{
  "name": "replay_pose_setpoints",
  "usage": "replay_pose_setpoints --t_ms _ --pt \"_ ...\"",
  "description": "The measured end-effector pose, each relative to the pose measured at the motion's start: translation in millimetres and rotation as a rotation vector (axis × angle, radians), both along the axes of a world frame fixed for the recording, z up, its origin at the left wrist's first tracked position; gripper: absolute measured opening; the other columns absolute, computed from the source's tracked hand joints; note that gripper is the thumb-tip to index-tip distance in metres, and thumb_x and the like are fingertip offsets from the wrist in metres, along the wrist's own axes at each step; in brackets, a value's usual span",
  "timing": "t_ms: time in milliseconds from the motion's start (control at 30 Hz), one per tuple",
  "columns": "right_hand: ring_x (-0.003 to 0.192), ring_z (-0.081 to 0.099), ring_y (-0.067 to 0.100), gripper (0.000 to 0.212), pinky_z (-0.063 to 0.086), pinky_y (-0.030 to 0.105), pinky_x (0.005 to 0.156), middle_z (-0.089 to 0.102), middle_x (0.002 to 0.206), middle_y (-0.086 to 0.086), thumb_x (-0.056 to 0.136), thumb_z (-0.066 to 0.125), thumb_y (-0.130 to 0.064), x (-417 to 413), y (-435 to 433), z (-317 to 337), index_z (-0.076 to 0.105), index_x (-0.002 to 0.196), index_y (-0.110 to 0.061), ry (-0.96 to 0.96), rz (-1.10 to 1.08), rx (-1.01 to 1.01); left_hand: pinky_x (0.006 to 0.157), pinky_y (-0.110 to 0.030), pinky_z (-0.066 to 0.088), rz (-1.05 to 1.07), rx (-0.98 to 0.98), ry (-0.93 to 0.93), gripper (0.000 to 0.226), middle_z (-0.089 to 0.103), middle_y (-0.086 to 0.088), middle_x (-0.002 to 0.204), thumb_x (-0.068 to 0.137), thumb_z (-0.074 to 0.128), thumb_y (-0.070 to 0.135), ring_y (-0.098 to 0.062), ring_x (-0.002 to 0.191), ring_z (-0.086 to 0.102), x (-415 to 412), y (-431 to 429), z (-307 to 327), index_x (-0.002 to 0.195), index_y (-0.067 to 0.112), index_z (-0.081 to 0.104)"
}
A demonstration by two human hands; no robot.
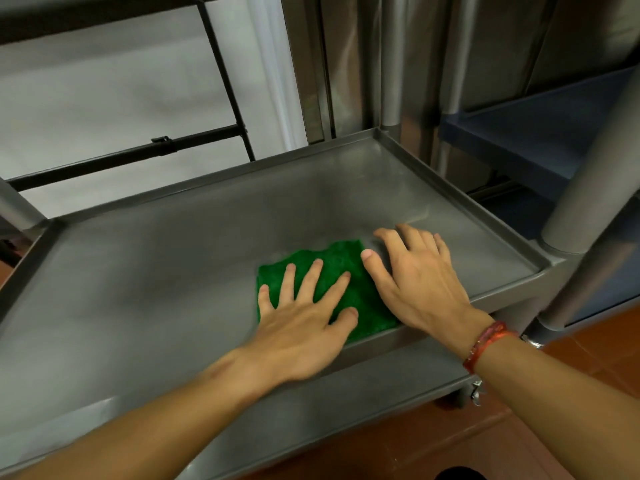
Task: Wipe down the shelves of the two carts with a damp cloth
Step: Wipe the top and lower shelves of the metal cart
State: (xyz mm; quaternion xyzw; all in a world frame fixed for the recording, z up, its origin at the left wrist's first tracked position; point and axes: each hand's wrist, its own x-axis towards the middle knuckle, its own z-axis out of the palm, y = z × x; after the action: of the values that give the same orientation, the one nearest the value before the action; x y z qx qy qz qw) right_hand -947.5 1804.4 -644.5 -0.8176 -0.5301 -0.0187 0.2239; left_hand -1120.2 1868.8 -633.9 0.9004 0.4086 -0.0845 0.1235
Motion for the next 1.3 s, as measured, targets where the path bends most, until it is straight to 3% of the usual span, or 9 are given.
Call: replay_pose_setpoints --t_ms 133,367,633,800,1167,1300 --pt "0.122 0.051 0.035 0.053 0.033 0.054 0.109 0.058 0.134 0.011 0.095 0.029 -0.058 19 -7 1 0.061 0.126 -0.029 -0.113 -0.085 0.037 0.118 -0.056 -0.011 -0.145 0.167 -0.026 0.056 -0.018 0.014 0.163 0.097 0.017 0.063 -0.016 0.148 -0.026 -4 16 0 0.147 0.059 -0.008" --pt "0.122 0.048 0.032 0.052 0.035 0.055 0.105 0.058 0.131 0.001 0.096 0.021 -0.057 32 -6 -10 0.06 0.12 -0.033 -0.011 -0.159 0.046 0.115 -0.06 -0.017 -0.15 0.081 -0.016 0.058 -0.026 0.015 0.16 0.095 0.013 0.067 -0.018 0.145 -0.033 10 18 -13 0.145 0.06 -0.015" --pt "0.118 0.051 0.026 0.05 0.033 0.051 0.106 0.06 0.125 -0.005 0.098 0.019 -0.058 34 -7 -11 0.059 0.118 -0.036 0.027 -0.134 0.096 0.117 -0.063 -0.008 -0.083 0.12 -0.065 0.059 -0.008 0.012 0.165 0.093 0.019 0.07 -0.02 0.151 -0.014 61 65 -11 0.149 0.058 0.001" --pt "0.118 0.05 0.024 0.05 0.033 0.046 0.106 0.06 0.124 -0.005 0.097 0.018 -0.059 39 -3 -13 0.059 0.116 -0.036 0.045 -0.168 0.104 0.116 -0.063 -0.008 -0.02 0.094 -0.05 0.06 -0.008 0.011 0.166 0.094 0.018 0.07 -0.022 0.152 -0.014 87 92 -8 0.15 0.057 0.002" --pt "0.119 0.051 0.021 0.047 0.032 0.044 0.106 0.062 0.118 -0.01 0.099 0.02 -0.056 38 -5 -11 0.059 0.117 -0.036 0.121 -0.147 0.174 0.115 -0.063 -0.013 -0.178 0.109 -0.035 0.062 -0.024 0.012 0.162 0.094 0.016 0.068 -0.021 0.148 -0.028 56 20 -13 0.147 0.057 -0.013" --pt "0.127 0.047 0.022 0.052 0.029 0.044 0.109 0.059 0.129 -0.006 0.099 0.019 -0.057 37 -6 -11 0.058 0.124 -0.035 0.08 -0.127 0.134 0.116 -0.064 -0.009 -0.173 0.137 -0.055 0.064 -0.016 0.013 0.164 0.091 0.019 0.071 -0.023 0.15 -0.021 64 31 -13 0.147 0.058 -0.009"
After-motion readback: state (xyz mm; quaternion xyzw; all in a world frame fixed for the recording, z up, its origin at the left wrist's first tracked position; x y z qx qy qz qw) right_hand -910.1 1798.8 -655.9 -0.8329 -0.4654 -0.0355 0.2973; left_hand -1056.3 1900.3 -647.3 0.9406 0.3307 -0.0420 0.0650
